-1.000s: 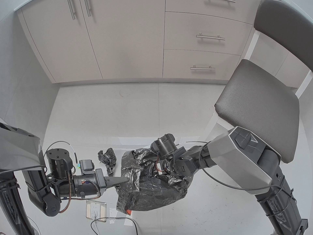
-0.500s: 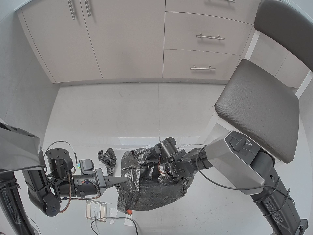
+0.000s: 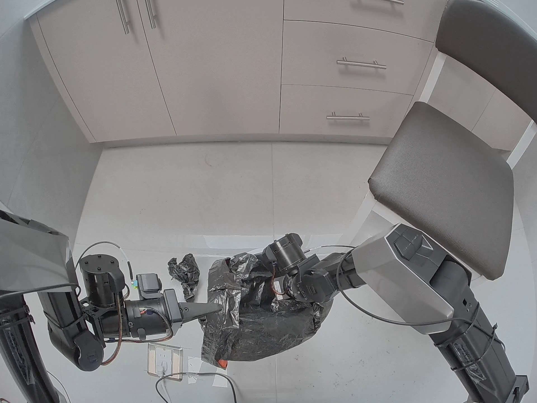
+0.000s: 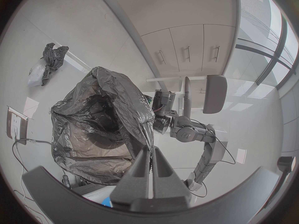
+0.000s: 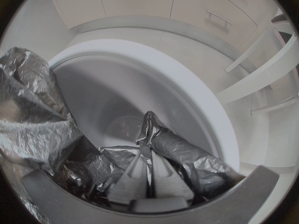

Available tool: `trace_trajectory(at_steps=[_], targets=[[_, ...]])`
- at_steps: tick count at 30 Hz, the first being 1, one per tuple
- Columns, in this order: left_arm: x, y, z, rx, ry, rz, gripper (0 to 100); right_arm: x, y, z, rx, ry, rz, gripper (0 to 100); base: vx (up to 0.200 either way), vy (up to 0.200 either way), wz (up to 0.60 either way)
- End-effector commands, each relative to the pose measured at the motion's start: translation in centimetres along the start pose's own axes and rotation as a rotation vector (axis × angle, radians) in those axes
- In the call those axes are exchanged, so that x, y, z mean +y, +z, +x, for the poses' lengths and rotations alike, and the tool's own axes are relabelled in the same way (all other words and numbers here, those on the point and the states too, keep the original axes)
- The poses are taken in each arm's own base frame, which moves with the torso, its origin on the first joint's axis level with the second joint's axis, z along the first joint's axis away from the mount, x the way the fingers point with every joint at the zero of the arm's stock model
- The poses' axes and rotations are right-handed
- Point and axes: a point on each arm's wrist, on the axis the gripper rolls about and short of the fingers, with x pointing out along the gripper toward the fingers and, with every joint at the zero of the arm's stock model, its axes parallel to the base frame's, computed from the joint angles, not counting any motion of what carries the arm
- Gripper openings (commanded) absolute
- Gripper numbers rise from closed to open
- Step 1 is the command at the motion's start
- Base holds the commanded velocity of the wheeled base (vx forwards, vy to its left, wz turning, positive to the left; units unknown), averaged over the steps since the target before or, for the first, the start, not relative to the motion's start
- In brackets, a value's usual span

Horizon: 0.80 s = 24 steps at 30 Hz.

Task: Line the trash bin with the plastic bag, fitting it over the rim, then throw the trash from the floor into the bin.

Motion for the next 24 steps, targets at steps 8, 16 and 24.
trace_trajectory(at_steps=[8, 16, 24], targets=[[0.0, 0.0, 0.0, 0.0, -0.001, 0.0, 0, -0.1, 1.7, -2.4, -0.045, 0.007, 0.031, 100, 0.0, 0.0, 0.0], [0.0, 0.0, 0.0, 0.0, -0.001, 0.0, 0, -1.2, 2.9, -6.4, -0.056, 0.019, 0.031, 100, 0.0, 0.0, 0.0], [0.1, 0.0, 0.0, 0.0, 0.002, -0.003, 0, -1.1, 2.9, -8.0, -0.062, 0.031, 0.053, 100, 0.0, 0.0, 0.0]])
